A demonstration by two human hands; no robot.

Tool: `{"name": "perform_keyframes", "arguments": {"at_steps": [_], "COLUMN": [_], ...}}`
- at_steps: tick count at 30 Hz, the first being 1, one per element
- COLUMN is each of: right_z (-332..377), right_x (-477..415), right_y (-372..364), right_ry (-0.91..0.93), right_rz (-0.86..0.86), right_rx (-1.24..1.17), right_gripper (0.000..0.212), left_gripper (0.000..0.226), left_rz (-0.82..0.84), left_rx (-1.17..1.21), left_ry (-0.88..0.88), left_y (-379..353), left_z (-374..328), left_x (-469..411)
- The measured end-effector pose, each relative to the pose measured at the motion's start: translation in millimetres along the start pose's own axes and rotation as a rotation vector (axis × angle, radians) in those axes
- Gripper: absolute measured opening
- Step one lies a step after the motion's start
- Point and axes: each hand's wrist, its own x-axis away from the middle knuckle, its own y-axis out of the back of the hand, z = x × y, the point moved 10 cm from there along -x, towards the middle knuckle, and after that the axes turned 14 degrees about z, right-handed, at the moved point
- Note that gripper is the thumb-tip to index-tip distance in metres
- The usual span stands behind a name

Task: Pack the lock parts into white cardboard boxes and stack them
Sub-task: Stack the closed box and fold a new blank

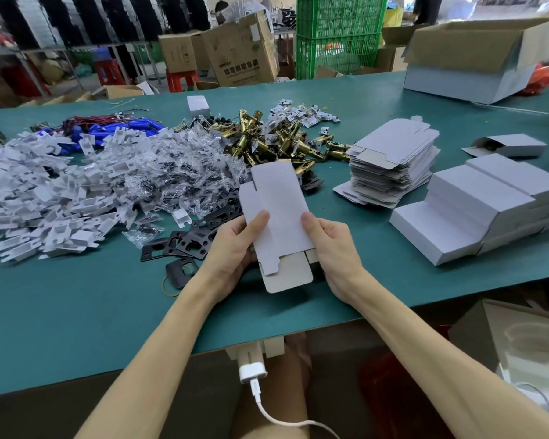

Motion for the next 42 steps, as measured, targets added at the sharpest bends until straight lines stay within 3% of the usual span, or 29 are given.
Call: {"name": "perform_keyframes", "arguments": {"at_steps": [5,10,14,25,33,42], "right_z": [-3.1,-2.4,3.4,10.2,8.3,3.1], "right_x": [-0.6,-1.7,-2.6,-5.0,-4.3,-4.9], "right_y": [3.9,5.1,4.2,-19.4,-15.2,-9.0], "right_ry": [-0.005,0.010,0.053,0.050,0.026,0.014], "right_rz": [-0.053,-0.042,-0.022,0.175,0.123,0.080], "right_rx": [-0.048,-0.080,-0.123,-0.005,-0.007,0.028], "right_gripper": [0.044,0.052,0.034,0.047,0.051,0.033], "left_gripper": [0.039,0.041,0.048,0.050,0.060,0.038], "left_rz": [0.030,0.012,0.050,0.118,0.085,0.039], "left_rx": [-0.052,-0.047,-0.066,-0.181,-0.163,-0.166], "left_ry": [-0.030,-0.041,-0.019,-0.053,-0.107,-0.070], "left_y": [0.9,2.7,-2.4,-11.3,-10.2,-2.7], "left_z": [-1.0,-4.4,-2.7,-5.1,-9.4,-3.3], "left_x": [-0.8,1.1,0.2,-4.1,-0.7,-1.2]}}
